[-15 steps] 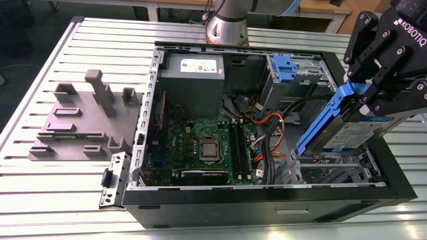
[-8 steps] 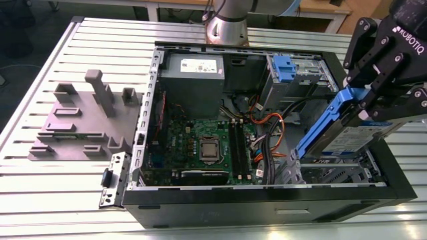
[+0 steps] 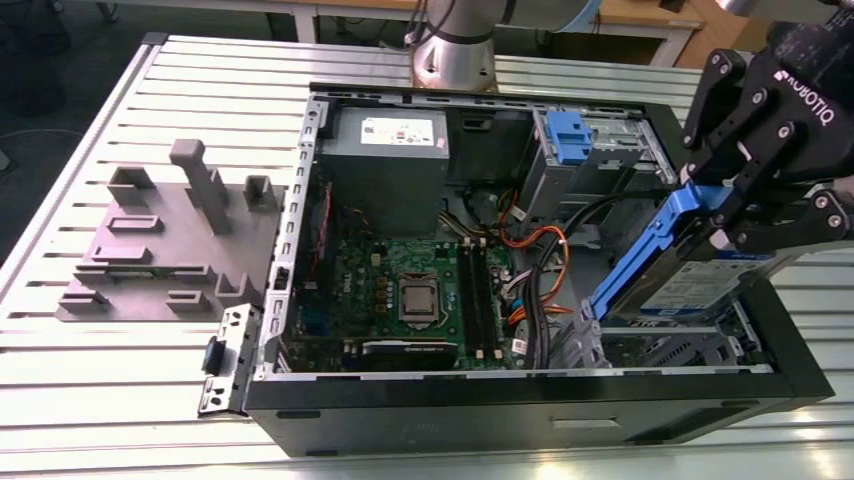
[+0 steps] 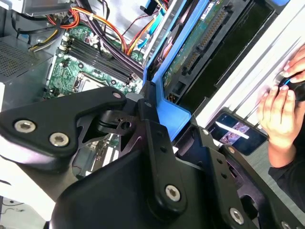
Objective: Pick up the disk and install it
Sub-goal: 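Insert the disk into the insertion slot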
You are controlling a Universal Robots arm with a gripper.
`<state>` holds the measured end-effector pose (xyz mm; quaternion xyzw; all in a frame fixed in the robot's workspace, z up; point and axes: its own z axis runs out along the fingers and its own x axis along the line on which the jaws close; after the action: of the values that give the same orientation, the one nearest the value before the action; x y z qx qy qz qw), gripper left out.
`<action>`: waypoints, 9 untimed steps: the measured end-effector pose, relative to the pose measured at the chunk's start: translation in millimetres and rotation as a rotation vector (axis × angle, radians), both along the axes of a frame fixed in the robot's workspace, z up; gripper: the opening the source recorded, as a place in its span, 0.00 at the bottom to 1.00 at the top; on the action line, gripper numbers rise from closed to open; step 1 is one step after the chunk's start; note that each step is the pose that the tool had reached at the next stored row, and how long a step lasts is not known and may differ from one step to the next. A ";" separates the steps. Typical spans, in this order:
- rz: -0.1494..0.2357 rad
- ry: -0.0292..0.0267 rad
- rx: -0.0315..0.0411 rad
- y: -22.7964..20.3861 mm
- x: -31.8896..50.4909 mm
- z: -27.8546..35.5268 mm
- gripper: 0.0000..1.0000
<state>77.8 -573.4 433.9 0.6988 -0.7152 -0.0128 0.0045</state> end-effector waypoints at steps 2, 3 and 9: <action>0.000 0.0000 0.0001 -0.1 0.1 -1.8 0.36; 0.000 -0.0001 0.0001 -0.1 0.1 -2.5 0.36; 0.000 0.0000 0.0002 -0.6 0.1 -7.9 0.36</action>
<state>78.0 -574.0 426.0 0.6986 -0.7153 -0.0129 0.0045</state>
